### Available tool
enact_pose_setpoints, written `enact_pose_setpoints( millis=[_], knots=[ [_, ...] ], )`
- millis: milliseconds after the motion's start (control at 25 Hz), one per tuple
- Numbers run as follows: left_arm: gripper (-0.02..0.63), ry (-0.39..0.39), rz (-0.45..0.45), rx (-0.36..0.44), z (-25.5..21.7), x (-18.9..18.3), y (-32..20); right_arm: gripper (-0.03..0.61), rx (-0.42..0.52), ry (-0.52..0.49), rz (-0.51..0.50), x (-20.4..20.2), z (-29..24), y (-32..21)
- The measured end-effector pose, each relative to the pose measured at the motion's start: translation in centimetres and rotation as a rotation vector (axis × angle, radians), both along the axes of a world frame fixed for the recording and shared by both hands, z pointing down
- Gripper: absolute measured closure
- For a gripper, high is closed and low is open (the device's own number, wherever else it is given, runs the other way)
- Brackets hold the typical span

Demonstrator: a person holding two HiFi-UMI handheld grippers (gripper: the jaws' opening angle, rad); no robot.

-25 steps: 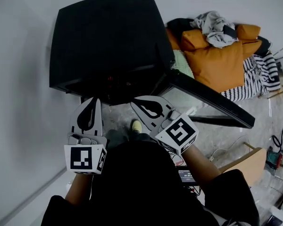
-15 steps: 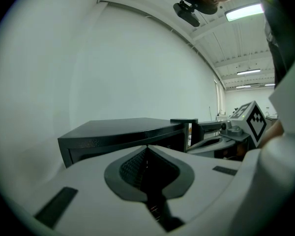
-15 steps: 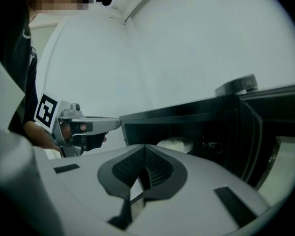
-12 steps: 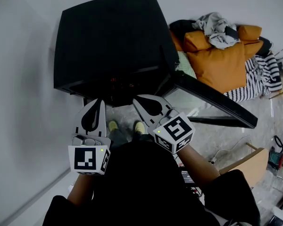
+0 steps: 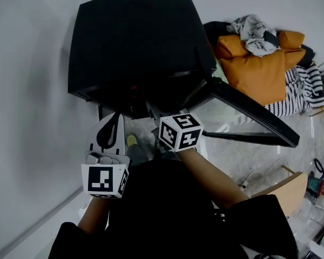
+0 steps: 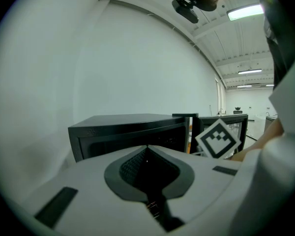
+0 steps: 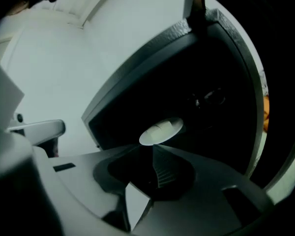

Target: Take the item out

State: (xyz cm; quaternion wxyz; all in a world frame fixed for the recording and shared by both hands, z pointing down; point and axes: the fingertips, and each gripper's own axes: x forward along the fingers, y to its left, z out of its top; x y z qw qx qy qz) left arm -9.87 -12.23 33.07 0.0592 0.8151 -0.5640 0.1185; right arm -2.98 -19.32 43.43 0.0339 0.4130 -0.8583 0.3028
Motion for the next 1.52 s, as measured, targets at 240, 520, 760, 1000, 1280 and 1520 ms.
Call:
enact_pose_setpoints(
  millis=[240,520,760,1000,1280,1520],
  knots=[
    [0.606,-0.006,-0.025,-0.001,0.0,-1.0,0.7,0.451,-0.195,-0.177,0.18,-1.0,3.5,-4.0],
    [0.606,-0.015,-0.063,-0.007,0.0,-2.4,1.3,0.445,-0.256,-0.249,0.239,-1.9,4.4,-6.3],
    [0.606,-0.03,-0.055,-0.008,-0.1,-2.6,1.2,0.445,-0.306,-0.351,0.271,-2.2,4.2,-7.5],
    [0.606,-0.021,-0.063,-0.008,0.0,-2.6,1.4,0.489,-0.327,-0.382,0.275,-2.1,4.0,-7.5],
    [0.606,-0.03,-0.05,-0.011,0.0,-2.4,1.7,0.499,-0.344,-0.416,0.267,-1.9,3.3,-5.8],
    [0.606,-0.029,-0.051,-0.006,0.0,-2.3,1.9,0.499,-0.356,-0.448,0.26,-1.7,3.7,-5.2]
  ],
)
